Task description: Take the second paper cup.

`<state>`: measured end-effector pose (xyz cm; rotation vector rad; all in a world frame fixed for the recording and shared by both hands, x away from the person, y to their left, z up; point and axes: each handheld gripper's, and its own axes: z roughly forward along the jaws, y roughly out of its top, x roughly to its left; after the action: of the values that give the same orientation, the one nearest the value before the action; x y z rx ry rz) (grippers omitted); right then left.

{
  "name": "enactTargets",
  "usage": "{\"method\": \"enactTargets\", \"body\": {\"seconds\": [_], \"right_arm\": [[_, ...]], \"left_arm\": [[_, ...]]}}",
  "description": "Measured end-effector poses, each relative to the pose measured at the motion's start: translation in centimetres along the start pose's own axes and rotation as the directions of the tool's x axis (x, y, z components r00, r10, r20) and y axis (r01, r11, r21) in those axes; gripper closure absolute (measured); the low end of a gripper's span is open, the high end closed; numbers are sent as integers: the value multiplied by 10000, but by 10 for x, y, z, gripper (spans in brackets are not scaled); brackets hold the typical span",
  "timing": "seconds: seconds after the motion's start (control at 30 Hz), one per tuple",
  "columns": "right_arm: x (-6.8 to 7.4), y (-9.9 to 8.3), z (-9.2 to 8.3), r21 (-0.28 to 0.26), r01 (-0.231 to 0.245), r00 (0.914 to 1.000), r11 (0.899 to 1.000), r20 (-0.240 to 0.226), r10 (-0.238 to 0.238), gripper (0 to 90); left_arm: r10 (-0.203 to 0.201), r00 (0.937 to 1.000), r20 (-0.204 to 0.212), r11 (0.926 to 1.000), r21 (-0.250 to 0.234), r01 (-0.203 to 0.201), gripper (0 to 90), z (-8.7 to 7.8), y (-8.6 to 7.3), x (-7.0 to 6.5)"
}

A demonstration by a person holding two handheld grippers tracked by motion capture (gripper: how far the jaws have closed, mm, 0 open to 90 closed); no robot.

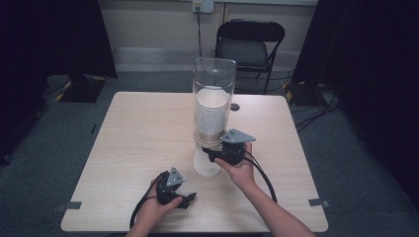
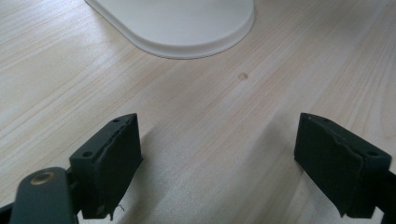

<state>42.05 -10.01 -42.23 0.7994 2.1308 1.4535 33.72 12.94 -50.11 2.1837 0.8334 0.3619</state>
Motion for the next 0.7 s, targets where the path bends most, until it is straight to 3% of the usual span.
{"method": "enactTargets", "body": {"seconds": [0.17,0.2,0.23,0.3,0.37,0.43,0.5,0.57,0.7], "right_arm": [[0,-2,1,-89,-140,9999,9999,3,140,362],[-3,-9,7,880,54,10000,9961,73,-61,366],[-3,-21,11,1121,-65,10000,9937,27,62,367],[-2,-29,9,453,-360,9992,9983,-149,367,364],[1,-26,9,576,-283,9996,9979,-77,288,360],[-2,-23,9,734,-506,9981,9960,-305,529,352],[-3,-21,8,909,-304,9989,9954,-314,334,343],[-4,-22,8,1013,-140,9996,9948,-228,164,247],[-1,-21,7,684,-452,9985,9966,-275,471,218]], "left_arm": [[-2,10000,6,10000,-1,2,143,0,0,0],[15,10000,4,10000,4,-15,143,0,0,0],[45,10000,13,10000,32,-45,144,0,0,0],[25,10000,-74,9999,104,-24,143,-1,0,0],[20,10000,-48,9999,107,-19,143,-1,1,0],[115,9999,-52,9998,175,-115,143,-1,1,1],[109,9999,-55,9998,162,-108,143,-1,1,1],[155,9999,-65,9997,181,-154,143,-1,1,1],[79,9999,-62,9999,128,-78,143,-1,1,0]]}}
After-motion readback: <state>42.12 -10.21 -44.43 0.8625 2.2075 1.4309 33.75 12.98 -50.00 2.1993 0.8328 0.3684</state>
